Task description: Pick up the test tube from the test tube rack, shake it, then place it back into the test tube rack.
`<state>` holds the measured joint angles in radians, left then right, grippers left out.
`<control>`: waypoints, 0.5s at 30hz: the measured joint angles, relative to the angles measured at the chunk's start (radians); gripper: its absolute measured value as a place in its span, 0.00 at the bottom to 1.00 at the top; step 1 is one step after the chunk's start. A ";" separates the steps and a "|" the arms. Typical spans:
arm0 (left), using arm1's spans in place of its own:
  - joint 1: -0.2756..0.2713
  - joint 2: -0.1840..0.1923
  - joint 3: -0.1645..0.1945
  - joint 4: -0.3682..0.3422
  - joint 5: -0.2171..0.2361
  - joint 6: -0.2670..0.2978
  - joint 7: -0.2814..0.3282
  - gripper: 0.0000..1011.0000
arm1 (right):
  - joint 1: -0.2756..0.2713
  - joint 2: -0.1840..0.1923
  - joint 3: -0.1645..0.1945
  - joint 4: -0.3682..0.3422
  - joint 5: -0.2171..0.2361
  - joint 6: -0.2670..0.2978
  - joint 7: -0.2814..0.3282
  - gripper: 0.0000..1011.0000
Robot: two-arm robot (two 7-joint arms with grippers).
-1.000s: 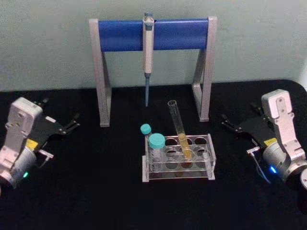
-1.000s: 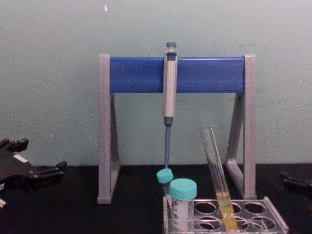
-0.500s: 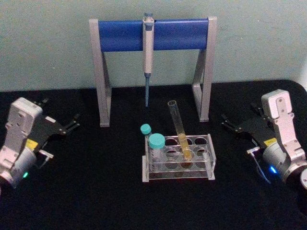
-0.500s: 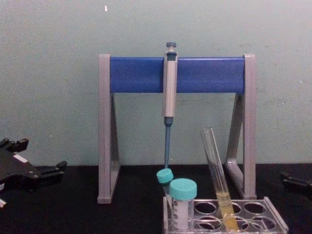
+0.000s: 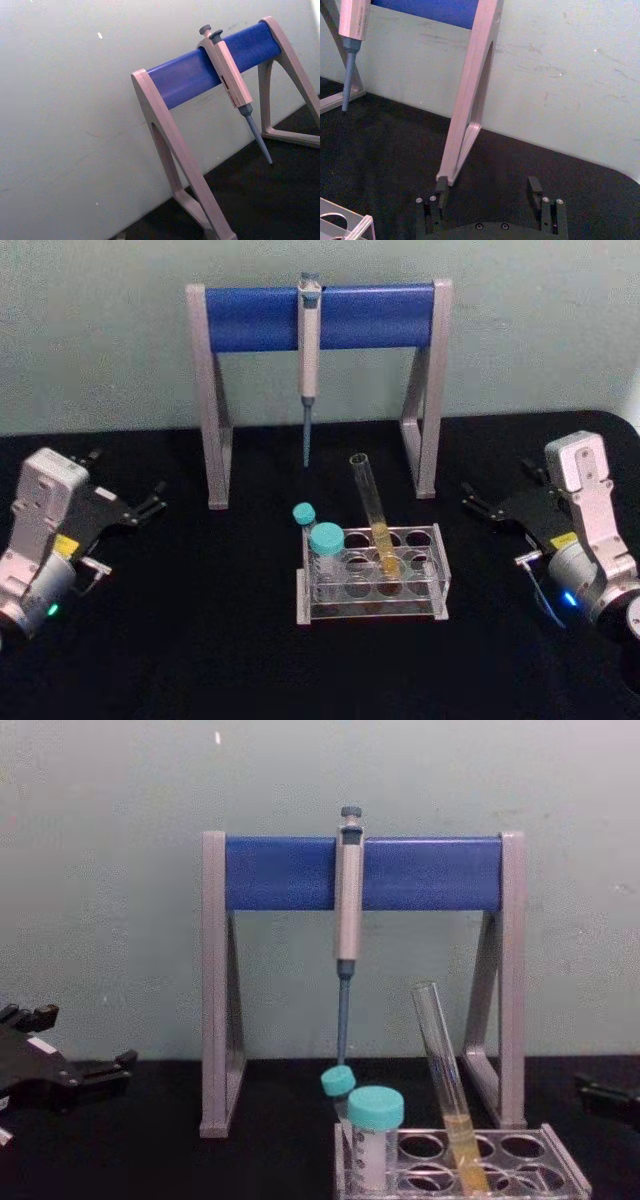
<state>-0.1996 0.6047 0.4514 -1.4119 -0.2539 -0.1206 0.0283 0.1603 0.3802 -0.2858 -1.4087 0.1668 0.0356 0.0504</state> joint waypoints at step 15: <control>0.000 0.000 0.000 0.000 0.000 0.000 0.000 0.99 | 0.000 0.000 0.000 0.000 0.000 0.000 0.000 0.99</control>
<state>-0.1995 0.6047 0.4514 -1.4119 -0.2539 -0.1205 0.0283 0.1603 0.3802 -0.2858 -1.4087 0.1668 0.0355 0.0503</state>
